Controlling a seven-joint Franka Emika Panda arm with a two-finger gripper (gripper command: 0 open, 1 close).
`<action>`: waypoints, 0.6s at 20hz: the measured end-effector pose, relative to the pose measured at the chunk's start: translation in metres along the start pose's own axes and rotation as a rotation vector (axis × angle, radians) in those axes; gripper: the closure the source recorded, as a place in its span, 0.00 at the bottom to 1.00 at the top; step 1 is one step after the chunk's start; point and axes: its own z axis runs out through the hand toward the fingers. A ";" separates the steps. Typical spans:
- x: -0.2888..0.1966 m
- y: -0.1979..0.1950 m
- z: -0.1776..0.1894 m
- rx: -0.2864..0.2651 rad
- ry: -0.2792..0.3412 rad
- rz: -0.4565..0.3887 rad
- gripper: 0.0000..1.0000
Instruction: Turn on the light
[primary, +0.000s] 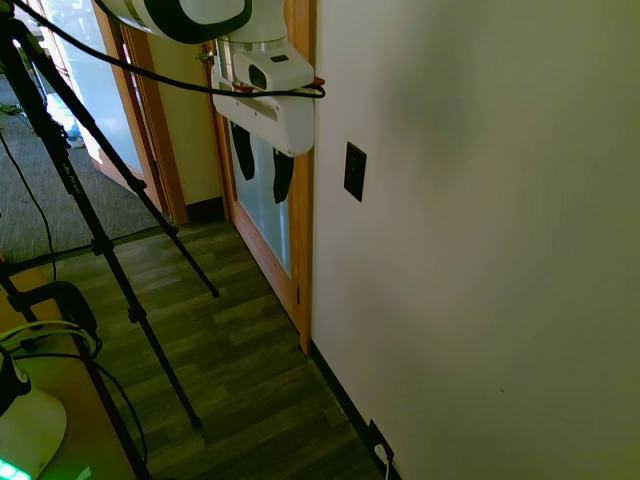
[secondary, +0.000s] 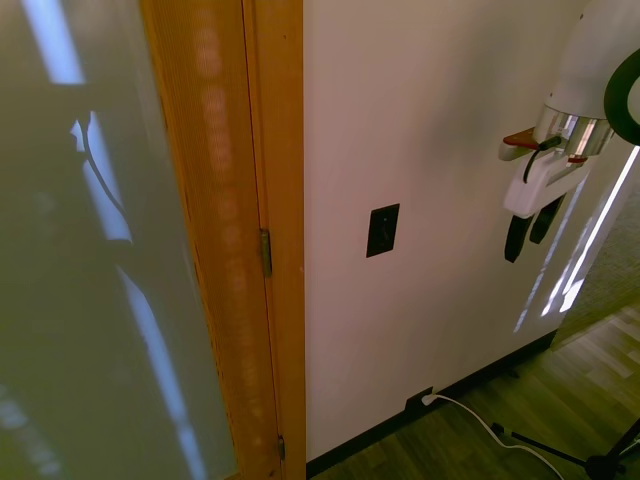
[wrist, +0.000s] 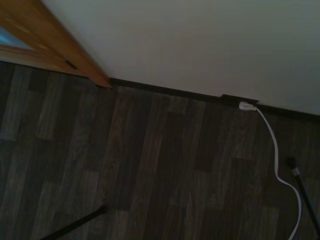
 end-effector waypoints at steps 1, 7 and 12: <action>0.000 0.000 0.001 -0.001 -0.001 0.000 0.00; -0.011 -0.028 0.009 0.039 0.108 -0.002 0.00; -0.015 -0.060 0.028 0.129 0.218 0.069 0.00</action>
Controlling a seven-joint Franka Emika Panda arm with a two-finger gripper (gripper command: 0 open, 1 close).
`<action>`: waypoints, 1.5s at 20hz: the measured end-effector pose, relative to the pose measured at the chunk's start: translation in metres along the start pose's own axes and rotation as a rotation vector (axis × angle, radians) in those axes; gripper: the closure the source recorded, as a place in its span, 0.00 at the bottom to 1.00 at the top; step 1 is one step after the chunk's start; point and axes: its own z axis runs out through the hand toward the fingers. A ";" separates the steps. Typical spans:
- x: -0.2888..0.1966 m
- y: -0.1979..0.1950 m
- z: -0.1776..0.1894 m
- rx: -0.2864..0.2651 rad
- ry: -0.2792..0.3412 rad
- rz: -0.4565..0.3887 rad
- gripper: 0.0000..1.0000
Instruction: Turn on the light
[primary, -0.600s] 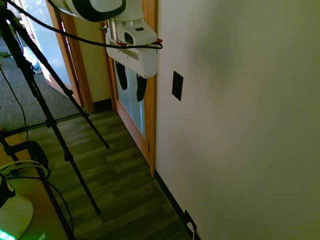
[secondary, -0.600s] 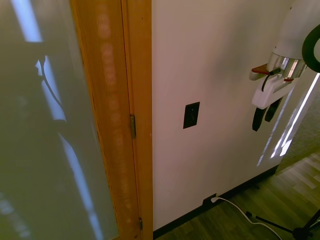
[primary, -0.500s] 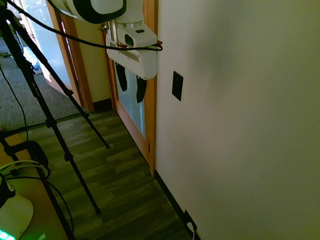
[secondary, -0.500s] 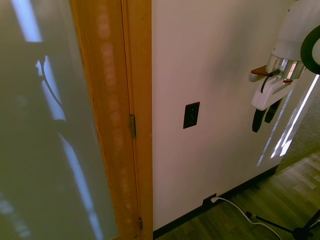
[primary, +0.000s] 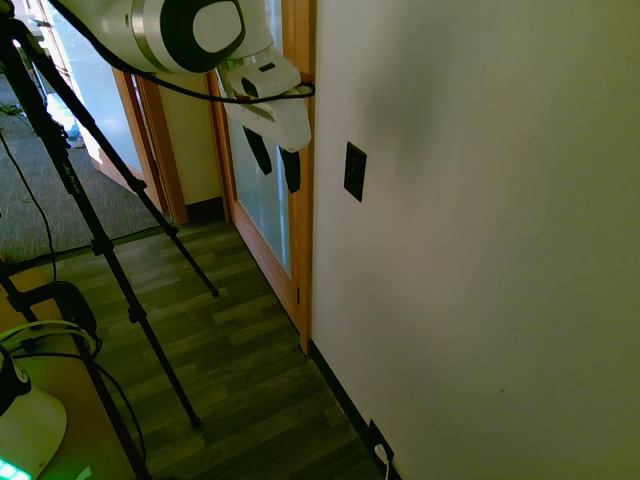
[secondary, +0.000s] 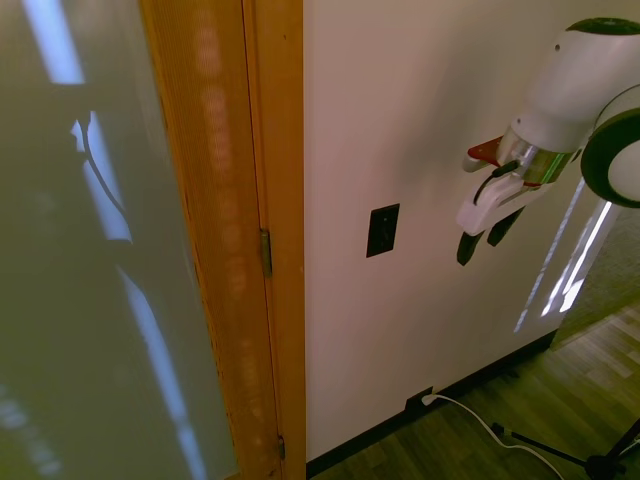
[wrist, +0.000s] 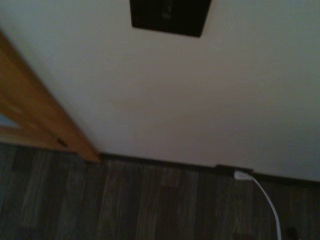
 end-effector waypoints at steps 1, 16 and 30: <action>0.002 -0.006 0.004 0.013 0.010 0.013 0.00; 0.057 -0.088 0.079 0.071 0.052 0.116 0.00; 0.063 -0.103 0.102 0.059 0.056 0.149 1.00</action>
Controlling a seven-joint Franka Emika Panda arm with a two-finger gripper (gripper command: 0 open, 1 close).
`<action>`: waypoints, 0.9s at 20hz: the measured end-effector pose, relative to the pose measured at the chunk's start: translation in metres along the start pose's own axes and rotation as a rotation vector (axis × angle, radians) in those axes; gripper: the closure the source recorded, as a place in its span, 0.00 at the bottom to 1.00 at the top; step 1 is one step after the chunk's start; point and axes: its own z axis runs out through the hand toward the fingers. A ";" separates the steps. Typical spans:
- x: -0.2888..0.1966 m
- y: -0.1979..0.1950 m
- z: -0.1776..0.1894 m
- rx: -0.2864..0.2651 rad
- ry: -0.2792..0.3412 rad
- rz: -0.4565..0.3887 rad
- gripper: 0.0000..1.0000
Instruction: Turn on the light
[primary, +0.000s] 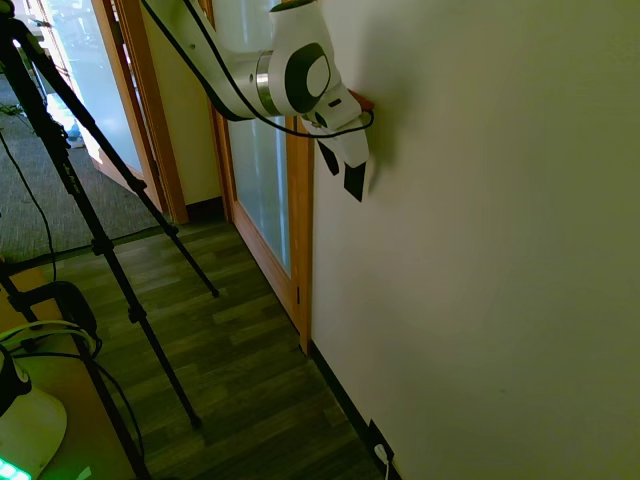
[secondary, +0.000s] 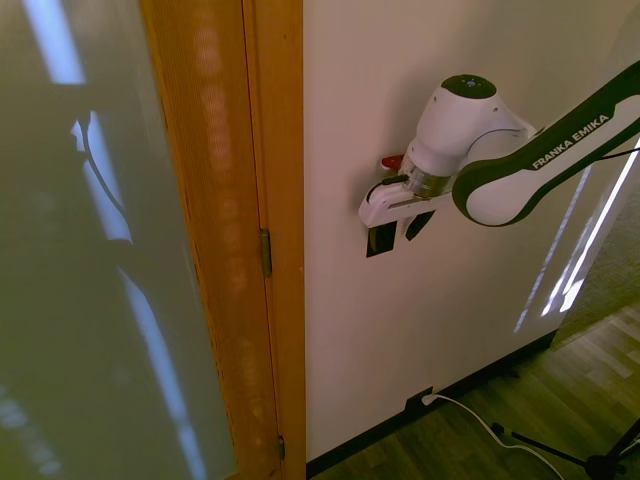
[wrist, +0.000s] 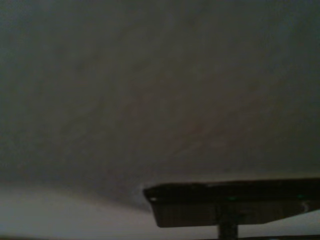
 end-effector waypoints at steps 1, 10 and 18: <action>-0.002 0.000 0.001 -0.001 -0.003 0.000 1.00; 0.000 0.000 0.005 0.004 -0.004 0.001 1.00; 0.002 -0.008 0.000 0.021 -0.001 -0.002 1.00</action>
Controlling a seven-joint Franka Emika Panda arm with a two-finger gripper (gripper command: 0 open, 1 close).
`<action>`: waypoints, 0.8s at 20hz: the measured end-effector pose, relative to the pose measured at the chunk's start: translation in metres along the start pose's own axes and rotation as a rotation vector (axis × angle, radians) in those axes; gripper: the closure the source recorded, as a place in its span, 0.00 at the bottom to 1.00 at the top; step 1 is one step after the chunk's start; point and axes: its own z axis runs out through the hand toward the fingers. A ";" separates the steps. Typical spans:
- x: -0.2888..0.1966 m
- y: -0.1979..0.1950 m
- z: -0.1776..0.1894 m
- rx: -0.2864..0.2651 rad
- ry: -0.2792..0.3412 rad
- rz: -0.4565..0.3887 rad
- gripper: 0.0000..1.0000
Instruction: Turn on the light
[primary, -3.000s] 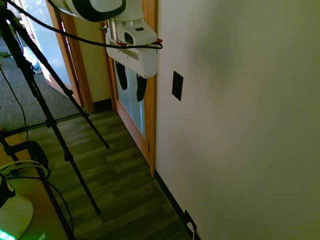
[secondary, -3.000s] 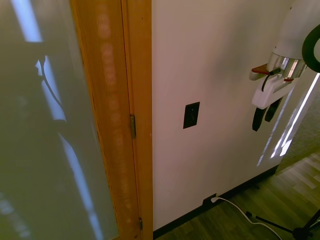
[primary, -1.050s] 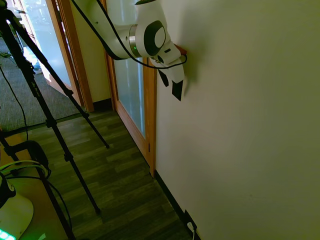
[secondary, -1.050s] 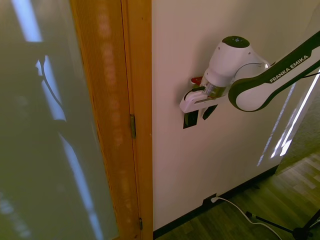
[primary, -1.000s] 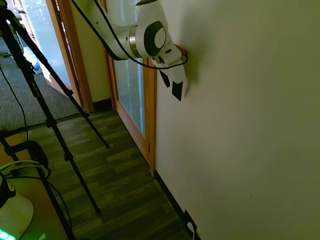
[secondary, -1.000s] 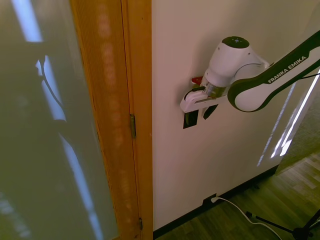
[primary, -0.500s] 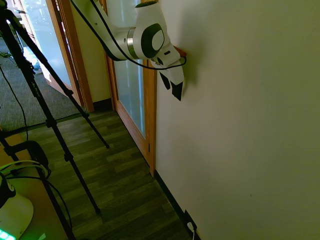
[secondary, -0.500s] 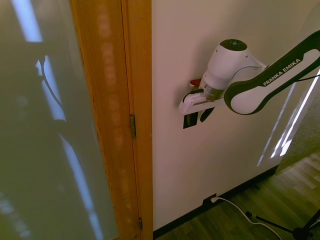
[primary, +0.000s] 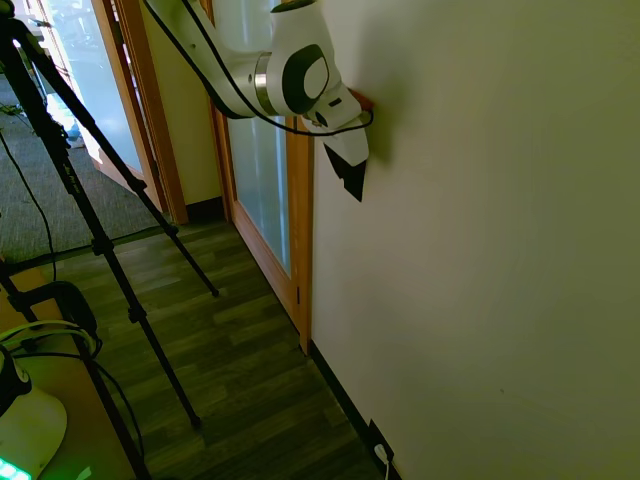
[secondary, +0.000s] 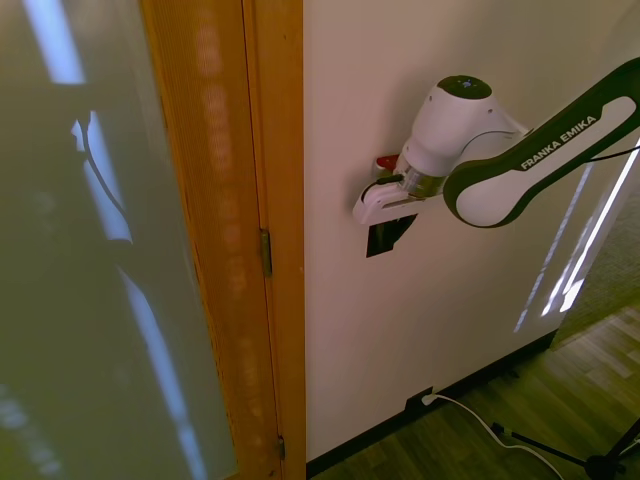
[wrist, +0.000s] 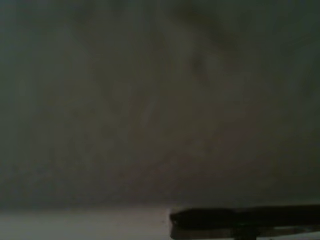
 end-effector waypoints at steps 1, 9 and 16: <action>0.000 0.000 0.000 0.000 0.000 0.000 1.00; 0.004 -0.001 -0.013 0.009 0.012 0.001 1.00; 0.011 0.011 -0.068 0.048 0.058 0.035 1.00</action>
